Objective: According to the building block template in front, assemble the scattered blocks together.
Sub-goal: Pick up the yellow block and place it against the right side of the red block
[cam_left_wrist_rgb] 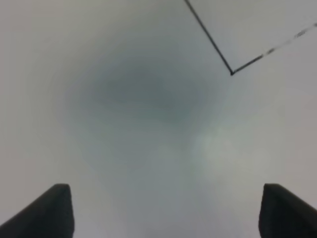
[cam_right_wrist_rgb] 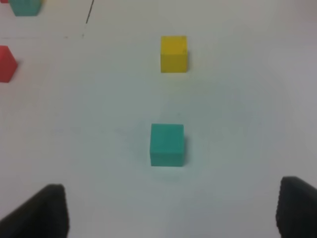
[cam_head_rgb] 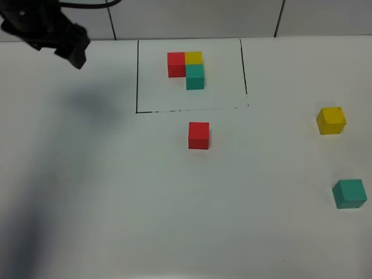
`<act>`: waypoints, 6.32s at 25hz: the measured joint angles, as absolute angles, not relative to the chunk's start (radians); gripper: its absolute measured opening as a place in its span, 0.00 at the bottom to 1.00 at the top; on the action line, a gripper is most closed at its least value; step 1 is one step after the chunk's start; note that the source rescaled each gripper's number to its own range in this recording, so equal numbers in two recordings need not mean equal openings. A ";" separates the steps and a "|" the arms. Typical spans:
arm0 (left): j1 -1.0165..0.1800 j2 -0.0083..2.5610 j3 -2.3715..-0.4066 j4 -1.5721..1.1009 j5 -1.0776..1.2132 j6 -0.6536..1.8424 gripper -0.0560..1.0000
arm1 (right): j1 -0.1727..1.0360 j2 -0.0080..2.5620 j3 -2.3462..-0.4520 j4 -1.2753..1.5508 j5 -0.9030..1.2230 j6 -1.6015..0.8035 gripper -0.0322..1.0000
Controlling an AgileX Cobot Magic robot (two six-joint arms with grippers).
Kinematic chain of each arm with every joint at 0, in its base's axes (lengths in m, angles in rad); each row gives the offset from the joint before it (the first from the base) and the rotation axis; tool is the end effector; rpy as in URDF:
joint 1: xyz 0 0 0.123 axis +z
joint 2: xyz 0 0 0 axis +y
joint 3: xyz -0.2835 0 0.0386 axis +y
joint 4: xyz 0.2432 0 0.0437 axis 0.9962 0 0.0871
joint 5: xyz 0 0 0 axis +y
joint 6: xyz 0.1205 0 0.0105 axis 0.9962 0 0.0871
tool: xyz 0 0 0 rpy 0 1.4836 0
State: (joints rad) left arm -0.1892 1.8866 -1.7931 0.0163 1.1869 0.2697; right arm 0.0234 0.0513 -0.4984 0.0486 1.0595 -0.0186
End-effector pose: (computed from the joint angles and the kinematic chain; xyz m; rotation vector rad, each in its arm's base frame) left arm 0.4085 -0.0764 0.2889 0.6331 2.6912 0.0437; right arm 0.0237 0.0057 0.2601 -0.0447 2.0951 0.0617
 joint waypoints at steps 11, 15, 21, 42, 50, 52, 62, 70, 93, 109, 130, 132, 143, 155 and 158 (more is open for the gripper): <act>-0.114 1.369 -1.260 0.104 1.024 0.100 0.96 | 0.023 0.051 -0.498 0.049 1.060 -0.019 0.73; -0.114 1.149 -1.106 0.133 0.993 0.031 0.96 | 0.023 0.051 -0.498 0.049 1.060 -0.019 0.73; -0.114 0.842 -0.942 0.145 0.989 -0.045 0.96 | 0.023 0.051 -0.498 0.049 1.060 -0.019 0.73; -0.114 0.165 -0.525 0.013 1.042 -0.072 0.96 | 0.023 0.051 -0.498 0.049 1.060 -0.019 0.73; -0.114 0.067 -0.504 -0.057 1.039 0.040 0.96 | 0.023 0.051 -0.498 0.049 1.060 -0.019 0.73; -0.114 0.061 -0.504 -0.058 1.039 0.042 0.96 | 0.023 0.051 -0.498 0.049 1.060 -0.019 0.73; -0.114 -0.005 -0.504 -0.059 1.039 0.042 0.96 | 0.023 0.051 -0.498 0.049 1.060 -0.019 0.73; -0.056 -0.005 -0.504 -0.060 1.039 0.041 0.96 | 0.023 0.051 -0.498 0.049 1.060 -0.019 0.73; -0.024 -0.005 -0.504 -0.061 1.039 0.040 0.96 | 0.023 0.052 -0.498 0.101 1.056 -0.012 0.73; -0.024 -0.005 -0.504 -0.061 1.039 0.040 0.96 | 0.023 0.778 -0.764 0.020 0.967 0.000 0.73; -0.024 -0.005 -0.504 -0.061 1.039 0.040 0.96 | 0.024 1.838 -1.264 0.041 0.761 -0.099 0.73; -0.024 -0.005 -0.504 -0.061 1.039 0.040 0.96 | 0.024 1.886 -1.300 0.046 0.761 -0.099 0.73; -0.024 -0.005 -0.504 -0.061 1.039 0.040 0.96 | 0.022 2.069 -1.368 0.076 0.750 -0.124 0.73; -0.024 -0.005 -0.504 -0.061 1.039 0.040 0.96 | 0.020 2.087 -1.368 0.054 0.739 -0.089 0.05; -0.024 -0.005 -0.504 -0.061 1.039 0.040 0.96 | 0.020 2.087 -1.368 0.033 0.741 -0.076 0.04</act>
